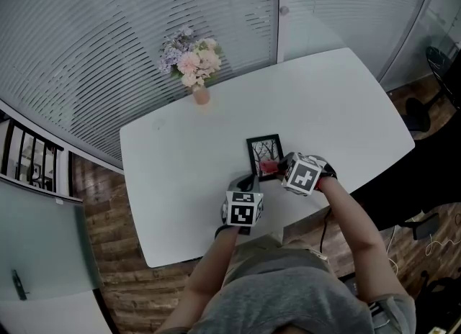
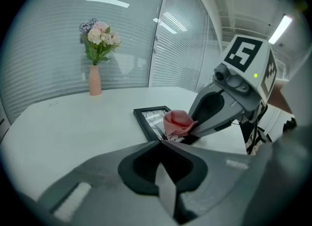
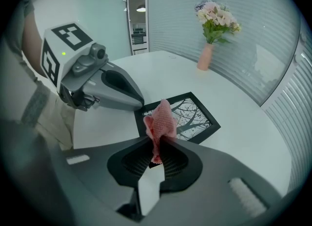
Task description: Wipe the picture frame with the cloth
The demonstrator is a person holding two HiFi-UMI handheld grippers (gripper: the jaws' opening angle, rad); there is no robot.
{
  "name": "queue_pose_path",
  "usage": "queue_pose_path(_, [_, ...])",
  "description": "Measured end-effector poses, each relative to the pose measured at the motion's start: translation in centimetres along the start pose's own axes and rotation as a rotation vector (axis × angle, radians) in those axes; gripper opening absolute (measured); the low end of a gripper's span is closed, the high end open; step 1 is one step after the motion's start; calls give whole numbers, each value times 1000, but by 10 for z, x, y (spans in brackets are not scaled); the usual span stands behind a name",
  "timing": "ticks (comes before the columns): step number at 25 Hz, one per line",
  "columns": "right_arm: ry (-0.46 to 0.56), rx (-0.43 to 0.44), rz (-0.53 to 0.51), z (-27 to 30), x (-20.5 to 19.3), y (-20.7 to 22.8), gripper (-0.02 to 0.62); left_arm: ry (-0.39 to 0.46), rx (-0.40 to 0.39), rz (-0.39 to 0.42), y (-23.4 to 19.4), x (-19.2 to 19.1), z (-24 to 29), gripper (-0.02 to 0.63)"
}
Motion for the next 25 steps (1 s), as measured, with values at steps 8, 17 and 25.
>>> queue_pose_path(8, [9,-60,8,-2,0,-4,43,8,3,14,1,-1,0,3])
queue_pose_path(17, [125,-259,111,-17,7,-28,44,65,-19,-30,-4,2,-22,3])
queue_pose_path(25, [328,-427,361,-47,15,-60,43,114,-43,-27,4,-9,-65,3])
Point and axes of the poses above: the fingertips, and each gripper's own axes: z forward along the fingers, y to its right, x out of its top, the point moved 5 cm from there along -z, backward along the fingers, and after that the axes turned 10 degrees about -z, right-handed, at the moved point
